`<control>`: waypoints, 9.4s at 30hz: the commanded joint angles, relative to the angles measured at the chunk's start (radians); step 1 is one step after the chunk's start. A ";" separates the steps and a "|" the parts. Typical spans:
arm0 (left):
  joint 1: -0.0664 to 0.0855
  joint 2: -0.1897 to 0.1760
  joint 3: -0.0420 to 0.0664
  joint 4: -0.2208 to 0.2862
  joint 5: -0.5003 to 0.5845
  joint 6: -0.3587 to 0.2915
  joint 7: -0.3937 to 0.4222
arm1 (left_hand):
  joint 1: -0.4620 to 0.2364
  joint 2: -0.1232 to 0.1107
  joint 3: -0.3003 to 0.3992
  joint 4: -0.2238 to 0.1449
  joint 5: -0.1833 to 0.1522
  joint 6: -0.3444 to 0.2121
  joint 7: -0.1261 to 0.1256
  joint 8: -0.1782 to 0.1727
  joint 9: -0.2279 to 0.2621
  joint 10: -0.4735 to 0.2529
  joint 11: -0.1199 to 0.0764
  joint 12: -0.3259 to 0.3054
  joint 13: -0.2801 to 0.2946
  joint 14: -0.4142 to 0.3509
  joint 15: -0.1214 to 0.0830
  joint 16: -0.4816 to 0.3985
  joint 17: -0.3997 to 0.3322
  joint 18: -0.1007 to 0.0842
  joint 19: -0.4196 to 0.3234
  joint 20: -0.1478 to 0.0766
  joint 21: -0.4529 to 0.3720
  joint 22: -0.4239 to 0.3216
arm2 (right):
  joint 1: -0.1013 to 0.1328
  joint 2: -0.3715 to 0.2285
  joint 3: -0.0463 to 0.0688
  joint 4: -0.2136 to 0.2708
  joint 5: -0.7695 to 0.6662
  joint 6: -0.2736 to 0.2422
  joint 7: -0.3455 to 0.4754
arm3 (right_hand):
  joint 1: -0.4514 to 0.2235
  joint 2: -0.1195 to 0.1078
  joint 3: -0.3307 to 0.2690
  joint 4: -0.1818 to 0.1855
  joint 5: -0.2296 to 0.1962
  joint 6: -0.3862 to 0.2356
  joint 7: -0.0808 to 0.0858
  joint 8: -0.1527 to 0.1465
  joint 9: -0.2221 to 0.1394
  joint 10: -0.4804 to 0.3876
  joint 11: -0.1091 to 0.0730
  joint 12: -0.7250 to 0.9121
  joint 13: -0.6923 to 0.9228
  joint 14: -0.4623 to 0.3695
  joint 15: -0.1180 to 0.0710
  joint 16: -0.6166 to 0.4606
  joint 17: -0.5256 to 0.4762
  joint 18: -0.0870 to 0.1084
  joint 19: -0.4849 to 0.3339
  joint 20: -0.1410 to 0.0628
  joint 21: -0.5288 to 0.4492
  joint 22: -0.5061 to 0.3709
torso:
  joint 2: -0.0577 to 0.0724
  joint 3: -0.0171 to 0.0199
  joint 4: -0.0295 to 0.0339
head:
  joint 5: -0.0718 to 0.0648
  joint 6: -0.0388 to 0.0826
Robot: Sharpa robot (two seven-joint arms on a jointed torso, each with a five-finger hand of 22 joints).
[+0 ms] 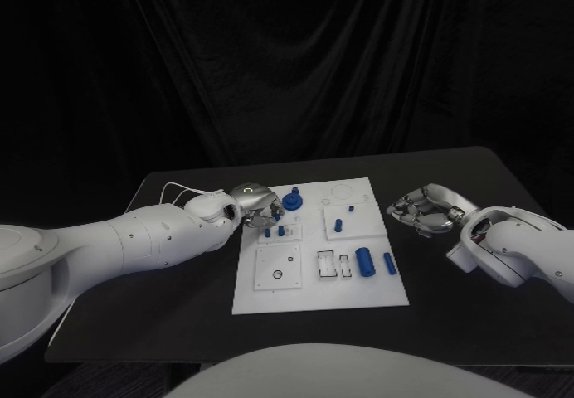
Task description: Assemble the parts on the task board
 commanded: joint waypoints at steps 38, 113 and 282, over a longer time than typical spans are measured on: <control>0.024 -0.356 0.004 0.416 0.520 -0.525 0.354 | -0.064 -0.032 -0.036 0.150 0.181 -0.039 0.052 0.008 -0.047 -0.253 0.063 0.173 0.117 -0.531 0.125 -0.449 -0.449 0.034 -0.539 0.091 -0.714 -0.002 | 0.114 0.057 0.001 -0.012 -0.145 -0.028 -0.011 | 0.021 -0.059 0.033 -0.046 -0.010 -0.017 0.023 -0.001 0.003 -0.414 0.030 -0.364 -0.408 -0.092 0.021 -0.075 -0.082 0.031 -0.088 0.016 -0.142 0.055 | 0.010 -0.0149 0.0036 | 0.072 0.000; 0.055 -0.565 0.002 0.795 1.545 0.244 0.701 | -0.022 0.255 -0.514 0.168 0.427 -0.556 -0.043 -0.043 -0.324 -0.867 0.031 0.088 -0.161 -1.261 0.193 -1.107 -0.935 0.038 -1.276 0.159 -0.980 -1.067 | 0.160 0.070 0.001 0.005 -0.630 0.132 -0.122 | 0.006 -0.095 0.068 -0.094 -0.178 -0.110 0.008 -0.037 -0.030 -0.418 0.068 -0.735 -0.745 -0.160 0.047 -0.185 -0.200 0.044 -0.124 0.040 -0.257 0.036 | 0.187 -0.1665 0.1187 | -0.083 0.000; 0.050 -0.493 0.000 0.706 1.545 0.336 0.604 | 0.023 0.262 -0.468 0.144 0.451 -0.496 0.060 -0.035 -0.316 -0.860 0.078 0.116 -0.159 -1.217 0.265 -1.019 -0.925 0.037 -1.213 0.230 -0.953 -1.006 | 0.036 0.293 0.003 0.185 -0.913 0.087 -0.159 | -0.083 -0.105 -0.049 -0.081 -0.306 -0.251 -0.039 -0.038 0.082 -0.351 0.070 -0.856 -0.820 -0.156 0.054 -0.215 -0.220 0.044 -0.119 0.044 -0.309 0.018 | 0.182 -0.1693 0.1080 | -0.016 0.000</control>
